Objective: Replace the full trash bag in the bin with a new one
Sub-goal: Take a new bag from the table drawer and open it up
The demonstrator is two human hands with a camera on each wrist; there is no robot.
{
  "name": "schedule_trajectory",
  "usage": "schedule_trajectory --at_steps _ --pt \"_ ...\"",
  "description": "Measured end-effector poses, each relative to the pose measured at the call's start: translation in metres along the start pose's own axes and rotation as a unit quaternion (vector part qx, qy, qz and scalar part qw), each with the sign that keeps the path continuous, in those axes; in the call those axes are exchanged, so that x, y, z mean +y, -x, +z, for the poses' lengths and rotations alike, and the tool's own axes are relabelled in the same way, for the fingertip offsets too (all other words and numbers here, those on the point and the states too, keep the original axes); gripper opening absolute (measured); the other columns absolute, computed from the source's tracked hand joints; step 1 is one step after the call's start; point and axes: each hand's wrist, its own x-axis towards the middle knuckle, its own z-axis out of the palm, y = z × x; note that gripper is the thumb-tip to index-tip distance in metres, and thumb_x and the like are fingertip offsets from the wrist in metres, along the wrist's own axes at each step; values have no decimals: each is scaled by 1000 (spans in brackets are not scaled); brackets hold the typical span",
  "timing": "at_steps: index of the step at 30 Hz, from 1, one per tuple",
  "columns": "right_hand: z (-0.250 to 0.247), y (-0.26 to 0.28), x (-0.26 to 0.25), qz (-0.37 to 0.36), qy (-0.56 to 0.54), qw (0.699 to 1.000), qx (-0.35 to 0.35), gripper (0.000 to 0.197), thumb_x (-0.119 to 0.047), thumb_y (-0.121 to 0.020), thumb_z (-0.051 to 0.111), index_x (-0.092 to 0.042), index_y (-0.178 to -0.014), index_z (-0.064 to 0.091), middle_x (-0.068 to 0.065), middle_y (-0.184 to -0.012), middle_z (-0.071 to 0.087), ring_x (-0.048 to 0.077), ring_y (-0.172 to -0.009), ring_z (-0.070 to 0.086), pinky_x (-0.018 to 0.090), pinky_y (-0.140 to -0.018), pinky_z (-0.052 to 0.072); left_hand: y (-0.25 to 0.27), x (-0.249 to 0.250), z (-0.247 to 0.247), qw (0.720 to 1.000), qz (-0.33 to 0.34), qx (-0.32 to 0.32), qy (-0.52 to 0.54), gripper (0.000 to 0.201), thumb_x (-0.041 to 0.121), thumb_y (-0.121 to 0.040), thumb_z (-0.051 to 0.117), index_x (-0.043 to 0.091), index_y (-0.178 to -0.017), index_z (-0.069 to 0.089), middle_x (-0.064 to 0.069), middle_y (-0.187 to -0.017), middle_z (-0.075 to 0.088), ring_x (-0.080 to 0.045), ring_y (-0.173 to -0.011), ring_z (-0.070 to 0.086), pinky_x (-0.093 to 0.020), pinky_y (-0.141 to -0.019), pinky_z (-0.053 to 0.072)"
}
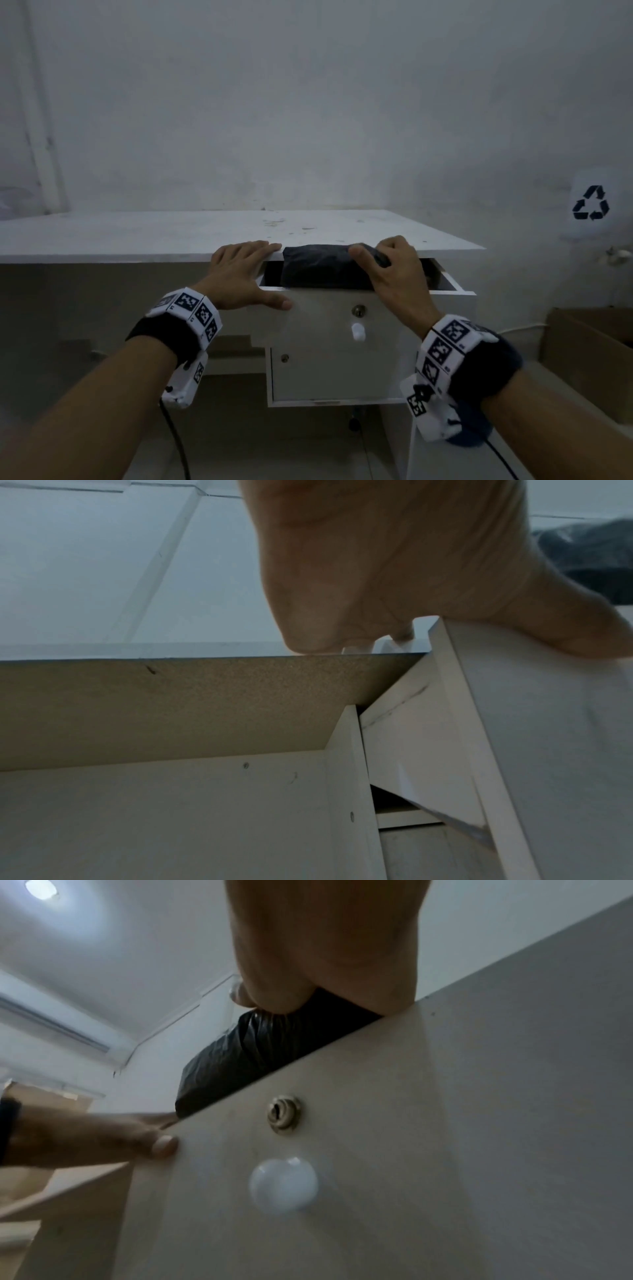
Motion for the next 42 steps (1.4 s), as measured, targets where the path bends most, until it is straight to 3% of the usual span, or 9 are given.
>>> schedule_trajectory --at_steps 5,9,11,14,16,25,31,34,42 --pt "-32 -9 -36 -35 -88 992 82 77 -69 -80 52 2 -52 42 4 -49 40 15 -47 35 31 -54 29 2 3 -3 999 25 17 -10 131 105 -39 25 28 -144 31 -5 -149 34 -26 -137 29 -43 -113 20" --pt "-57 -4 -61 -107 66 991 -40 67 -67 -83 53 -17 -45 31 -5 -41 31 14 -41 30 30 -50 29 6 7 -7 999 4 -2 -35 123 92 -45 24 31 -151 14 -2 -159 16 -23 -144 14 -40 -115 10" --pt "-65 3 -58 -85 128 981 -122 63 -74 -80 47 -17 -55 42 -9 -54 47 10 -53 44 31 -58 37 5 5 -4 999 0 -1 -33 130 102 -40 24 37 -151 9 2 -160 13 -22 -145 12 -43 -115 10" --pt "-68 21 -44 8 220 919 -328 58 -83 -74 39 -30 -86 59 -7 -92 62 12 -85 57 35 -80 47 6 7 -4 1000 -13 -4 -24 131 102 -39 27 38 -151 6 4 -160 12 -21 -145 11 -44 -116 9" --pt "-61 38 -31 36 252 893 -372 55 -80 -78 40 -30 -90 59 -5 -92 61 15 -86 57 35 -80 47 9 10 -6 1000 -13 -4 -22 133 101 -38 27 36 -152 6 3 -161 12 -22 -145 11 -43 -116 9" --pt "-5 75 10 -67 395 886 -233 33 -51 -94 44 -21 -105 55 2 -100 69 25 -86 66 33 -71 44 10 10 -5 1000 0 16 -4 135 104 -34 24 35 -151 14 1 -159 19 -23 -144 16 -43 -115 10" --pt "6 53 15 -71 399 901 -158 36 -51 -99 32 -19 -102 47 2 -84 67 23 -65 62 31 -59 43 3 7 -2 996 -25 59 66 99 84 -59 41 37 -146 31 3 -154 32 -22 -140 25 -41 -113 13" --pt "18 39 18 -46 421 893 -153 40 -48 -101 29 -14 -113 46 6 -94 68 29 -76 66 32 -60 36 1 4 1 995 -17 77 64 79 65 -77 57 36 -145 33 3 -154 32 -22 -140 23 -39 -112 12" --pt "52 16 33 -2 393 906 -157 48 -48 -99 39 -11 -129 43 14 -114 65 35 -94 66 36 -67 40 -2 -1 13 994 -15 97 57 81 67 -68 47 42 -144 32 7 -152 32 -18 -137 20 -30 -102 12"
